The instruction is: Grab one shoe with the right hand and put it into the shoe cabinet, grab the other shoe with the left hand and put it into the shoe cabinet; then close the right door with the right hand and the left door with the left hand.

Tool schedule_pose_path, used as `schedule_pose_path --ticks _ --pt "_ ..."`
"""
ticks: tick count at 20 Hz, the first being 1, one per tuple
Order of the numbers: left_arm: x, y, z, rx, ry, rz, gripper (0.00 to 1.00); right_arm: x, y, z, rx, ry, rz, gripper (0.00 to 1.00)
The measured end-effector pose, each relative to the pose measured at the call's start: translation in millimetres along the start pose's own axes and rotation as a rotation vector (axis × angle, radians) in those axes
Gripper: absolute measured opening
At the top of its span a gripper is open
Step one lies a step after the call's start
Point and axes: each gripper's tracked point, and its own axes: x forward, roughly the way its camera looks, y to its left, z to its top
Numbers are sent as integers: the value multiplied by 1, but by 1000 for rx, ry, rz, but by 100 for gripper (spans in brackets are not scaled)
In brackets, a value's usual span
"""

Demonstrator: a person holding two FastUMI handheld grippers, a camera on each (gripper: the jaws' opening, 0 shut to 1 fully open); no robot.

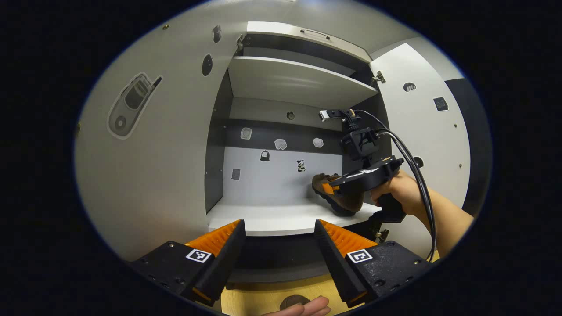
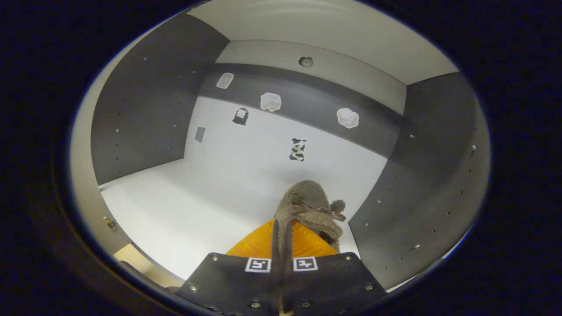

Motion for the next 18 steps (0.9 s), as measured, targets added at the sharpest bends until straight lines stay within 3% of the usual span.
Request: schedule_pose_path --ticks 1,2,5,6,14,18 --pt "0 -1 -1 3 4 1 97 4 -3 3 -36 -1 -34 8" --pt "0 -1 -3 8 8 7 97 0 -7 4 -63 -10 -67 25" --pt "-1 -7 -2 15 5 3 97 -11 -6 15 -49 -37 -102 89" --pt "-2 -7 -2 19 4 5 96 -18 -10 20 -32 -58 -118 98" --pt "-2 -14 -7 34 10 10 96 -131 -28 52 247 -300 -108 98" --pt "0 -7 -9 39 5 73 97 -194 -38 39 280 -387 -122 98"
